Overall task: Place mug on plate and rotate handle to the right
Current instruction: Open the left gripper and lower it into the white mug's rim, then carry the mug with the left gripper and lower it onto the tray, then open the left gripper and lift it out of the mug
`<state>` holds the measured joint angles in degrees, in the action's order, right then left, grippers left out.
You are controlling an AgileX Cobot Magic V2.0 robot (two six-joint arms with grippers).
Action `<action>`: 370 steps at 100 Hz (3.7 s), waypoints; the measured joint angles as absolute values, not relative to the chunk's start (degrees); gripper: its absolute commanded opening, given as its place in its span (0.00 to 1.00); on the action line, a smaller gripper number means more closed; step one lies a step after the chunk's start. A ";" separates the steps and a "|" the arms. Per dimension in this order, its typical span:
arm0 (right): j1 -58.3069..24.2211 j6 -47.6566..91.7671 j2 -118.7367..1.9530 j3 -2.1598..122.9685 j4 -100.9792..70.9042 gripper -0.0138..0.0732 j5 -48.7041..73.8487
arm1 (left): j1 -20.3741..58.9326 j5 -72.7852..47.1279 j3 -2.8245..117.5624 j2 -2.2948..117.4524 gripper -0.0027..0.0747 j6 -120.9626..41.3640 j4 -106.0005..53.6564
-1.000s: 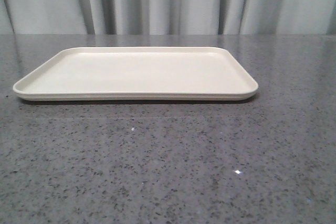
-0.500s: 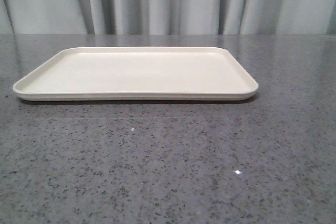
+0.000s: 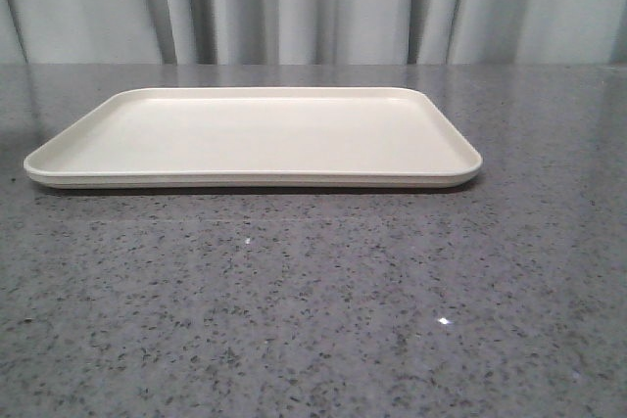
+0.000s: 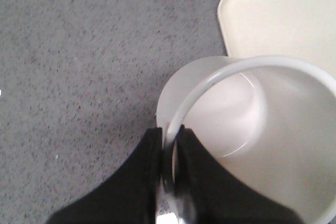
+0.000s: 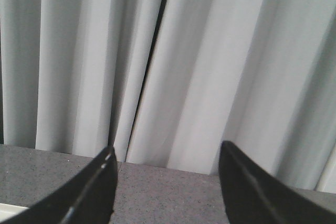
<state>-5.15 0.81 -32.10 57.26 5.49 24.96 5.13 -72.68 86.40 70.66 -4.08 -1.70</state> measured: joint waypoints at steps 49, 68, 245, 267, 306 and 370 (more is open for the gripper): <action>-5.15 0.81 -32.10 57.26 5.49 0.66 26.05 | 24.20 -72.78 107.05 90.71 0.01 -4.56 -2.43; -5.15 0.81 -32.10 57.26 5.49 0.66 27.61 | 25.26 -72.78 107.32 97.64 0.01 -4.56 -3.25; -5.15 0.81 -32.10 57.26 6.72 0.66 28.11 | 28.55 -71.26 107.68 108.84 0.01 -4.98 -5.05; -5.15 0.81 -32.10 57.26 6.72 0.66 28.11 | 28.55 -71.26 107.68 108.84 0.07 -4.98 -5.05; -5.15 0.81 -32.10 57.26 6.72 0.66 28.11 | 28.55 -71.46 107.68 109.57 0.40 -5.09 -5.34; -5.15 0.81 -32.10 57.26 6.72 0.66 28.48 | 28.55 -71.94 119.43 104.35 0.40 -5.22 -3.38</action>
